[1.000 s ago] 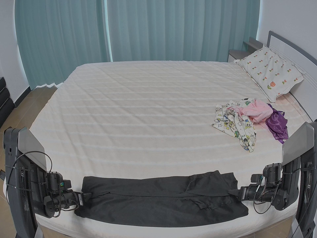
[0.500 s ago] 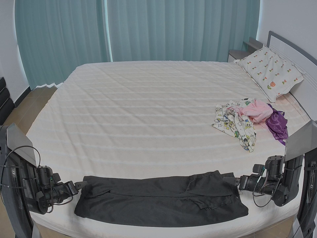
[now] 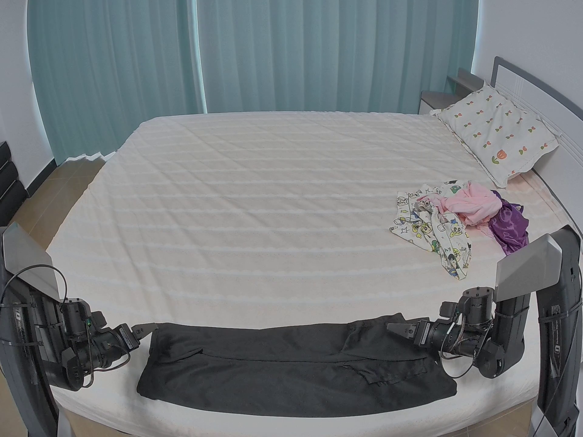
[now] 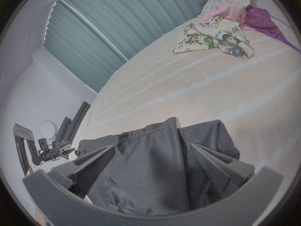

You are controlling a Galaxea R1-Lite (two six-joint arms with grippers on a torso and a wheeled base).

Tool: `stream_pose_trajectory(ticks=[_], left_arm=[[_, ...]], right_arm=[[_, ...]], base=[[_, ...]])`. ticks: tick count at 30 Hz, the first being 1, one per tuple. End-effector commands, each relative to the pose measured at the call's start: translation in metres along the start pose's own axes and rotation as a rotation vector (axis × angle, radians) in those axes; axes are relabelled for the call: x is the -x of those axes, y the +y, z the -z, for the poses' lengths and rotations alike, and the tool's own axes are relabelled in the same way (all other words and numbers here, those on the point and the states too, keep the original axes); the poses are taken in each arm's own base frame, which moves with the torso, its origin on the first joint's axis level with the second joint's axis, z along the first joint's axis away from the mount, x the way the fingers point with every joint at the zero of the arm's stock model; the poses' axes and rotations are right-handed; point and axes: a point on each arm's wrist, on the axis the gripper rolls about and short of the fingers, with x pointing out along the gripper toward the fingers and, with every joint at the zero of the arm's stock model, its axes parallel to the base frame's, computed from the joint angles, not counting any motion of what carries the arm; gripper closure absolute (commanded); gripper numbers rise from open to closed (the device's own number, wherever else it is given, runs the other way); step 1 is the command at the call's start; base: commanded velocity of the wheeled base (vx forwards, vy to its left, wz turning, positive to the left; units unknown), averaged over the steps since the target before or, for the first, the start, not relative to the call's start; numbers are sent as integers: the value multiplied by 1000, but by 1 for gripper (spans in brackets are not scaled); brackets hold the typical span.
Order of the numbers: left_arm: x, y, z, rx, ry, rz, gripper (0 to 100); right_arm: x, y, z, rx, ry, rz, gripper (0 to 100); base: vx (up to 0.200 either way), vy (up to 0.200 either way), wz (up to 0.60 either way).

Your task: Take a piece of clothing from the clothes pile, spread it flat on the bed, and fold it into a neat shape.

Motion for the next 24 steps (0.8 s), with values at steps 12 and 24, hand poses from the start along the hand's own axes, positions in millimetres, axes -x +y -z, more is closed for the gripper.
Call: stream_pose_trajectory(ticks=[12, 24], left_arm=[[2, -1, 1, -9, -5, 2, 0], [4, -1, 4, -11, 11, -6, 0]], right_arm=[[17, -3, 13, 14, 40, 55, 100], [44, 2, 20, 26, 76, 92, 100]], base=[[0, 0, 0], [0, 0, 0]])
